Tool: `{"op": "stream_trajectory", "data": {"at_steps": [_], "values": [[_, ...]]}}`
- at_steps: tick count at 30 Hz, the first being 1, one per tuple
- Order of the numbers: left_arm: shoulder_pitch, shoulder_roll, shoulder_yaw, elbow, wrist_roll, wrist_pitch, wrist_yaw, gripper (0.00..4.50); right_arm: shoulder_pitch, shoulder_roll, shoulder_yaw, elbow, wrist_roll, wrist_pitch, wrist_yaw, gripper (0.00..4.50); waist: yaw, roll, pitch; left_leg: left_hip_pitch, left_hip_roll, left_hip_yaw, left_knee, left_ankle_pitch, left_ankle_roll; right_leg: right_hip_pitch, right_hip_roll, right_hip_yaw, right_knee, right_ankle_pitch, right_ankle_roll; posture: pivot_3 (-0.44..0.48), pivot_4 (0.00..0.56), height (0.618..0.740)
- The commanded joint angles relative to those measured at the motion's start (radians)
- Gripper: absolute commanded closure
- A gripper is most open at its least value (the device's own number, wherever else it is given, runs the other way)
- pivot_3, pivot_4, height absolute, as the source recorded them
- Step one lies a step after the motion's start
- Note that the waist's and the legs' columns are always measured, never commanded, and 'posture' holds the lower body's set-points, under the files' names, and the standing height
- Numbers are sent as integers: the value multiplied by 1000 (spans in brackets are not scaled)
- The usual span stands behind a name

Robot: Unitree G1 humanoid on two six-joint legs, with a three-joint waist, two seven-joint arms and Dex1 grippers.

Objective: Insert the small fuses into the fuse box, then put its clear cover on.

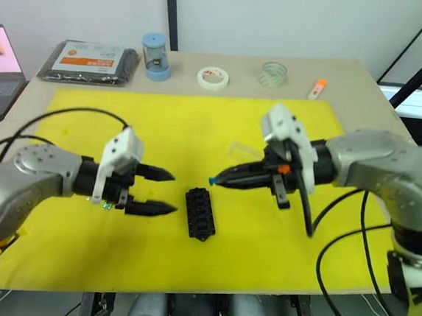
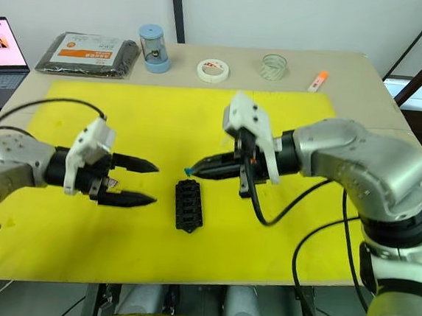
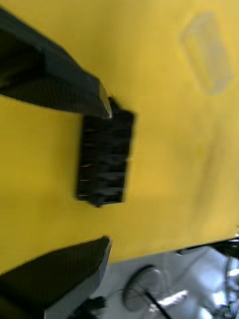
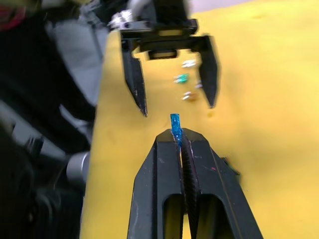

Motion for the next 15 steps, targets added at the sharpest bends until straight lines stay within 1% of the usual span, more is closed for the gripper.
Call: {"op": "stream_trajectory", "data": {"at_steps": [1, 4, 6, 10, 15], "values": [[71, -11, 10, -10, 61, -113, -27, 52, 83, 5, 40, -27, -104, -161, 44, 4500, 0, 0, 0, 0, 0, 0, 0, 0, 0, 0, 0, 0, 0, 0, 0, 0, 150, 740], [154, -5, -13, -14, 133, -192, -48, 52, 170, 12, 94, -36, -186, -275, 75, 4500, 1, 0, 0, 0, 1, 0, 0, 0, 0, 0, 0, 0, 0, 0, 0, 0, 150, 740], [176, -19, -15, -15, 148, -215, -42, 52, 195, 35, 116, -28, -222, -324, 77, 4500, 1, 0, 0, 0, 1, 0, 0, 0, 0, 0, -1, 0, -1, 0, 0, 0, 150, 740], [180, -63, -35, -13, 195, -268, -14, 52, 215, 89, 159, 17, -294, -397, 75, 4500, 2, 0, 0, 1, 1, -1, 1, -1, 2, 2, -1, 0, 0, 0, 0, 0, 150, 740], [159, -107, -61, -10, 222, -269, 11, 52, 229, 101, 181, 51, -340, -428, 89, 4500, 3, 0, 0, 1, 0, -1, 1, -1, 3, 2, -1, 0, 0, 0, 0, 0, 150, 740]]}}
